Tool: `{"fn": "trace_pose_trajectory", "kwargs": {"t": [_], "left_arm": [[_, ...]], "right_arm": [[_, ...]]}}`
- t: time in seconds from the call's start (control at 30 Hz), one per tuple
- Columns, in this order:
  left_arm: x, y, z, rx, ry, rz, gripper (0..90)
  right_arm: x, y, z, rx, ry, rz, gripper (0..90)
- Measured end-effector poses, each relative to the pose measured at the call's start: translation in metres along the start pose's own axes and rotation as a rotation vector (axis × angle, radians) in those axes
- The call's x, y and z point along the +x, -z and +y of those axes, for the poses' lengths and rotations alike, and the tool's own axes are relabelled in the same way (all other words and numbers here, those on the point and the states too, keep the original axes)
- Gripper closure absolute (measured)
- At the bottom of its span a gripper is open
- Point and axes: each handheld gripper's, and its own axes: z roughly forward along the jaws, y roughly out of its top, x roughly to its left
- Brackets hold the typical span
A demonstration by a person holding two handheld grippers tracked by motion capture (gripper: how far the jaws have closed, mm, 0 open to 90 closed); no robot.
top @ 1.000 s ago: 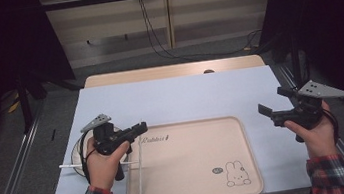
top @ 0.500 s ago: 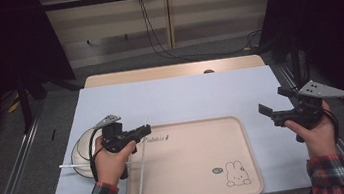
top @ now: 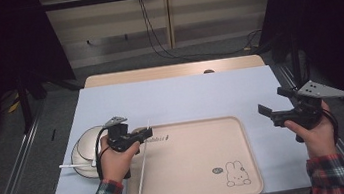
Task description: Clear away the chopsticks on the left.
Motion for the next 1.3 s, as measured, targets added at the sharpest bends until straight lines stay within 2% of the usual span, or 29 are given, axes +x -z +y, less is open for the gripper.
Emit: {"fn": "trace_pose_trajectory", "kwargs": {"t": [0.13, 0.33, 0.4, 0.6, 0.67, 0.93, 1.2, 1.3], "left_arm": [[0.002, -0.005, -0.002, 0.014, 0.008, 0.009, 84.5], [0.007, -0.009, -0.005, 0.037, -0.002, 0.062, 83.8], [0.008, -0.01, -0.006, 0.038, 0.008, 0.077, 83.5], [0.011, -0.013, -0.009, 0.055, 0.01, 0.099, 83.0], [0.012, -0.013, -0.009, 0.059, 0.01, 0.118, 82.8], [0.013, -0.015, -0.011, 0.076, 0.003, 0.139, 82.2], [0.015, -0.016, -0.012, 0.072, 0.027, 0.138, 81.7], [0.015, -0.015, -0.012, 0.075, 0.018, 0.142, 81.9]], "right_arm": [[0.0, 0.0, 0.0, -0.001, 0.0, 0.002, 1.8], [0.0, 0.0, 0.0, 0.005, 0.006, 0.003, 1.8], [0.0, 0.0, 0.0, 0.004, 0.005, 0.003, 1.8], [0.0, 0.0, 0.0, 0.002, -0.001, -0.001, 1.8], [0.0, 0.001, 0.0, 0.003, 0.002, 0.0, 1.8], [0.0, 0.001, 0.0, 0.001, -0.003, 0.001, 1.8], [-0.001, 0.0, 0.0, 0.002, 0.0, 0.001, 1.8], [0.0, 0.0, 0.0, 0.001, -0.004, 0.001, 1.8]]}}
